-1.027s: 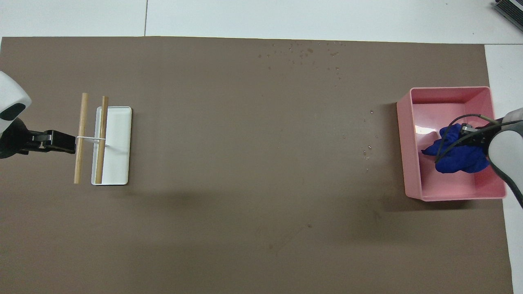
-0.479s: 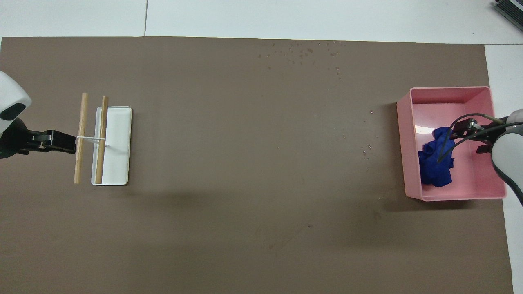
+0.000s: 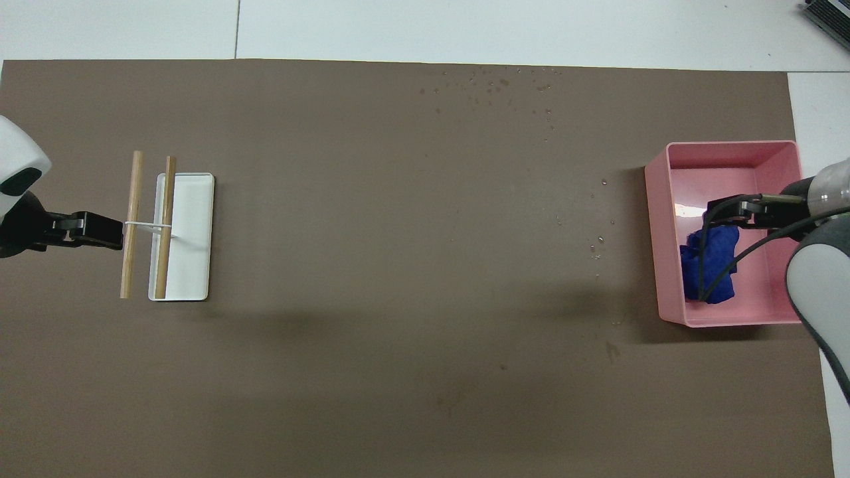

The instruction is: Wipe water with towel using both arms

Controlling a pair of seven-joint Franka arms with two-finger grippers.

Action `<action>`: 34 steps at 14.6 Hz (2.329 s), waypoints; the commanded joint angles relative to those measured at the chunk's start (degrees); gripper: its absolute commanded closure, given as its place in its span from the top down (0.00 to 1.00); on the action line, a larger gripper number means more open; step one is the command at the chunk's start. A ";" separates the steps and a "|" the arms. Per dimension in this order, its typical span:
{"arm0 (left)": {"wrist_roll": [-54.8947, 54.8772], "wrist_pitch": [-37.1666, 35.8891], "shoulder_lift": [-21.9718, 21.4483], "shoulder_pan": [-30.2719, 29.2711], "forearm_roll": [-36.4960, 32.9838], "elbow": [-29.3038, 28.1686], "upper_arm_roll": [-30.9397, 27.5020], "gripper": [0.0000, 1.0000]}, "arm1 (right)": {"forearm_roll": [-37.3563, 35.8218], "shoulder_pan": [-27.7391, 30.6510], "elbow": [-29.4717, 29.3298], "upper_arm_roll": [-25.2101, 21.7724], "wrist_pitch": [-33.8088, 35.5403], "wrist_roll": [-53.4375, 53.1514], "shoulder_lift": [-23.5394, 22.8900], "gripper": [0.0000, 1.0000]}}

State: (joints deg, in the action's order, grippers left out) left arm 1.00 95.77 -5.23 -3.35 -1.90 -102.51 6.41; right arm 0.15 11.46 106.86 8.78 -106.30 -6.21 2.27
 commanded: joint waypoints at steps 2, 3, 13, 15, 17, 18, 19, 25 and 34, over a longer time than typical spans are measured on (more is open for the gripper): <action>-0.38 -0.23 -0.83 0.10 -1.09 -0.41 0.01 1.00 | -1.21 -6.08 -13.39 0.01 11.96 -1.59 -3.75 1.00; -0.38 -0.23 -0.83 0.10 -1.09 -0.41 0.01 1.00 | -1.12 -7.14 -17.78 0.01 15.56 -4.05 -4.90 1.00; -0.38 -0.23 -0.83 0.10 -1.09 -0.41 0.01 1.00 | -1.30 -5.83 -17.67 -0.87 21.93 -4.78 -0.70 1.00; -0.38 -0.23 -0.83 0.10 -1.09 -0.50 0.01 1.00 | -1.30 -5.92 -13.53 -0.78 16.93 -4.34 1.06 1.00; -0.38 -0.23 -0.83 0.10 -1.09 -0.41 0.01 1.00 | -1.38 -5.92 -13.43 -0.87 16.39 -3.99 1.07 1.00; -0.38 -0.23 -0.83 0.10 -1.09 -0.41 0.01 1.00 | -1.47 -5.92 -13.60 -0.87 16.39 -3.99 0.98 1.00; -0.38 -0.23 -0.83 0.10 -1.09 -0.41 0.01 1.00 | -1.65 -5.92 -13.69 -0.87 16.56 -3.81 0.89 1.00; -0.38 -0.23 -0.83 0.10 -1.09 -0.41 0.01 1.00 | -2.09 -6.10 -13.34 -0.78 16.91 -4.51 1.15 1.00; -0.38 -0.23 -0.83 0.10 -1.09 -0.41 0.01 1.00 | -2.09 -6.36 -12.81 -0.78 16.74 -4.51 1.42 1.00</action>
